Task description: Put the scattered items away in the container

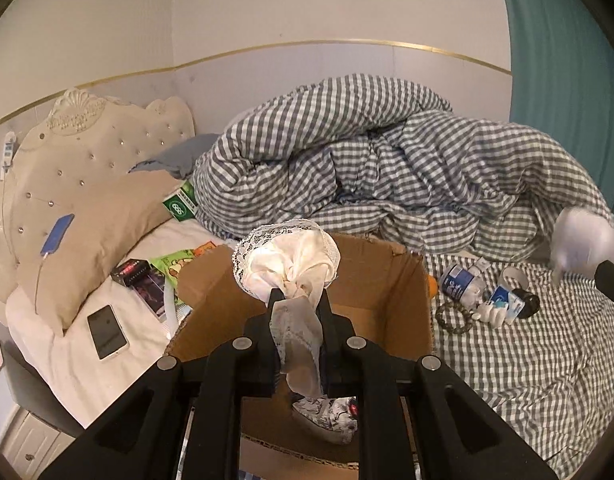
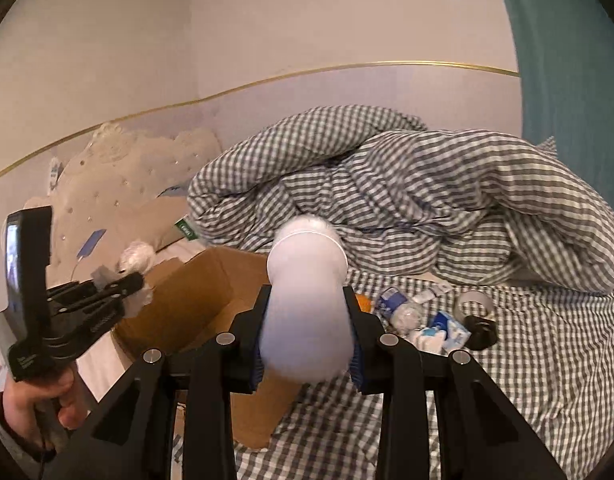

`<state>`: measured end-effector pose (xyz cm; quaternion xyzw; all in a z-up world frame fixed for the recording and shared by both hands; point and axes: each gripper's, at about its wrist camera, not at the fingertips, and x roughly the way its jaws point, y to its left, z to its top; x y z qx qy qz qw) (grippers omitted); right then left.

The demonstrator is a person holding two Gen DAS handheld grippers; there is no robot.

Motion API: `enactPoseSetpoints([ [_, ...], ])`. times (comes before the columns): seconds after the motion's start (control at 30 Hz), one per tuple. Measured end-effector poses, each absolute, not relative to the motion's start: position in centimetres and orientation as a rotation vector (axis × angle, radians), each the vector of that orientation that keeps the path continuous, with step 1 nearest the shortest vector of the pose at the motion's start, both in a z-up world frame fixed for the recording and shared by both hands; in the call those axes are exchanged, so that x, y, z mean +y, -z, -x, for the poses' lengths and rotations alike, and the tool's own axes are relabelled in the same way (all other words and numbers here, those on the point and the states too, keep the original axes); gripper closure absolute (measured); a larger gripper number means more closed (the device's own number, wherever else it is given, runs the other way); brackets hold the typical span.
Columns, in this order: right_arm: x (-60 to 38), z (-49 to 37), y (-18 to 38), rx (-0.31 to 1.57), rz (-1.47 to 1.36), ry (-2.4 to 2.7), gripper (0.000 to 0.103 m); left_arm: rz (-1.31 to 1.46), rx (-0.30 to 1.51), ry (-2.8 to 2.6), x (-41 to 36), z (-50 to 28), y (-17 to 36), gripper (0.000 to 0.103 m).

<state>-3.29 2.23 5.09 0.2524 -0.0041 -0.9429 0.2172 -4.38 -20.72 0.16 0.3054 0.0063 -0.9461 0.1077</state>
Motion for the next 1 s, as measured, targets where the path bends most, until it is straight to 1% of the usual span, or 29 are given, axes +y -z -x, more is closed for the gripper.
enactPoseSetpoints([
  [0.03,1.9,3.5,-5.0,-0.006,-0.706,2.603,0.077,-0.904,0.018,2.783,-20.7,4.7,0.1,0.088],
  [0.07,1.5,3.6,-4.8,-0.003,-0.712,2.593,0.089,-0.912,0.018,2.785,-20.9,5.0,0.3,0.087],
  [0.1,1.1,3.9,-4.6,0.002,-0.720,2.585,0.093,-0.925,0.016,2.787,-21.0,5.4,0.6,0.084],
  [0.13,0.7,4.1,-4.4,0.009,-0.723,2.582,0.093,-0.943,0.013,2.783,-21.2,5.8,1.0,0.072],
  [0.17,0.2,4.4,-4.1,0.022,-0.726,2.579,0.093,-0.956,0.011,2.781,-21.3,6.3,1.4,0.055],
  [0.2,-0.6,5.2,-3.5,0.053,-0.748,2.573,0.093,-0.943,0.012,2.783,-21.4,6.4,1.6,0.049],
  [0.23,-1.2,5.8,-2.9,0.076,-0.772,2.570,0.094,-0.926,0.014,2.785,-21.5,6.4,1.8,0.046],
  [0.27,-1.6,6.8,-1.9,0.086,-0.809,2.565,0.097,-0.918,0.015,2.784,-21.6,6.5,1.8,0.046],
  [0.33,-1.5,7.7,-1.0,0.060,-0.837,2.552,0.099,-0.924,0.023,2.789,-21.9,6.5,2.0,0.044],
  [0.37,-1.4,7.9,-0.7,0.056,-0.845,2.551,0.099,-0.921,0.026,2.792,-22.0,6.5,2.1,0.035],
  [0.47,-1.1,8.1,-0.1,0.053,-0.862,2.557,0.098,-0.883,0.025,2.815,-22.2,6.2,2.0,0.018],
  [0.53,-0.7,8.2,0.7,0.050,-0.894,2.554,0.099,-0.864,0.025,2.818,-22.2,6.0,2.0,0.014],
  [0.63,0.3,8.0,2.7,0.027,-0.962,2.553,0.098,-0.855,0.064,2.822,-22.6,5.9,1.9,0.011],
  [0.67,0.5,7.8,3.5,0.012,-1.001,2.546,0.092,-0.853,0.074,2.820,-22.7,5.9,1.9,0.010],
  [0.7,0.7,7.6,4.8,-0.014,-1.055,2.531,0.078,-0.850,0.087,2.818,-22.8,5.9,1.8,0.010],
  [0.73,0.8,7.4,5.7,-0.031,-1.090,2.516,0.067,-0.850,0.101,2.816,-22.9,5.8,1.8,0.010],
  [0.77,0.8,7.2,6.7,-0.042,-1.122,2.504,0.045,-0.854,0.110,2.814,-22.9,5.8,1.7,0.010],
  [0.8,0.9,6.9,7.8,-0.049,-1.148,2.500,0.036,-0.858,0.113,2.813,-23.0,5.7,1.7,0.010],
  [1.0,0.0,7.2,12.4,-0.024,-1.281,2.454,0.036,-0.864,0.111,2.812,-23.3,5.2,1.6,0.010],
])
